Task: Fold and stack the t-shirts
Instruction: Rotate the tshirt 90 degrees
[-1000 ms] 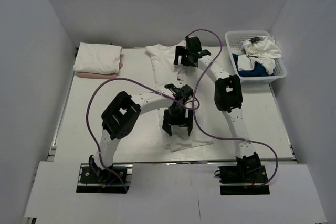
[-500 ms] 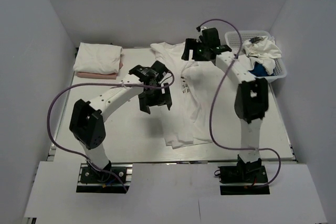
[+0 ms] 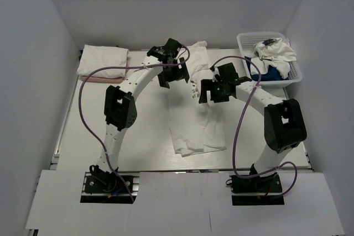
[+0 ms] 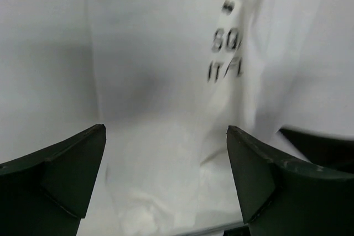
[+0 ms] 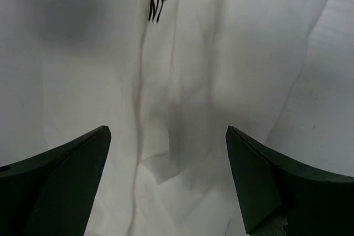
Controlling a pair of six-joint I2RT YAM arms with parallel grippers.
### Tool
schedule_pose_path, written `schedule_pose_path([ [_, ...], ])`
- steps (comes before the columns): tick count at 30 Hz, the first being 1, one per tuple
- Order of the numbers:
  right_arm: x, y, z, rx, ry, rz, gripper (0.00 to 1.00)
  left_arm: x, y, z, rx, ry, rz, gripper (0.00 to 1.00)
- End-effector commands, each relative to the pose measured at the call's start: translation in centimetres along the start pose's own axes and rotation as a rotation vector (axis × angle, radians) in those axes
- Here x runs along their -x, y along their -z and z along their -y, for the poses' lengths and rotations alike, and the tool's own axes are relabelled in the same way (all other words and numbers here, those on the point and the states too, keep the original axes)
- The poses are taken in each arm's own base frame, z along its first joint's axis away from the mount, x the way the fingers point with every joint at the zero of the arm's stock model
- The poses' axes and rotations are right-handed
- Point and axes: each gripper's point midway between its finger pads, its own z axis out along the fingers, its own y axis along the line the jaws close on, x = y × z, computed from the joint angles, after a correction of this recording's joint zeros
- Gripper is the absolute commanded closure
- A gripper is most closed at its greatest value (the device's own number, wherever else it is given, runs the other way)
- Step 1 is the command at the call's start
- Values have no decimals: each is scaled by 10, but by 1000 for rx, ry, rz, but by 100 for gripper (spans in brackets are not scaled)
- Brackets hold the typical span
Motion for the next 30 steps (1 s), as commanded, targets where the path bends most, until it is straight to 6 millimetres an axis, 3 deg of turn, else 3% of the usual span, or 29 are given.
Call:
schedule_pose_path([
  [1, -13, 14, -7, -18, 21, -8, 10, 44, -10, 23, -97, -47, 80, 0],
  [2, -16, 23, -6, -47, 18, -3, 10, 49, -18, 31, -121, -49, 90, 0],
  [3, -35, 23, 3, -91, -9, -33, 10, 57, -33, 43, -172, -52, 114, 0],
  [4, -31, 33, 13, -168, -9, 6, 10, 63, -38, 50, -227, -60, 115, 0],
  [5, -37, 44, 10, -177, -4, 7, 11, 62, -46, 53, -249, -63, 118, 0],
  [6, -57, 45, 17, -214, -27, -25, 11, 73, -52, 64, -302, -70, 165, 0],
  [8, -77, 55, 14, -237, -49, -47, 15, 71, -62, 73, -348, -70, 152, 0],
  [10, -101, 53, 14, -251, -100, -87, 20, 70, -79, 72, -339, -68, 140, 0],
  [13, -114, 50, 0, -215, -108, -97, 33, 72, -91, 64, -294, -60, 150, 0],
  [16, -112, 36, -13, -191, -87, -108, 38, 52, -113, 45, -237, -43, 91, 0],
  [19, -110, 26, -23, -201, -52, -122, 38, 37, -119, 34, -215, -40, 48, 0],
  [22, -108, 12, -17, -252, -58, -119, 40, 31, -122, 27, -191, -37, 35, 0],
  [26, -108, -1, -3, -353, -111, -113, 51, 23, -127, 20, -172, -35, 12, 0],
  [30, -94, -7, -16, -307, -120, -86, 53, 16, -131, 16, -166, -43, -9, 0],
])
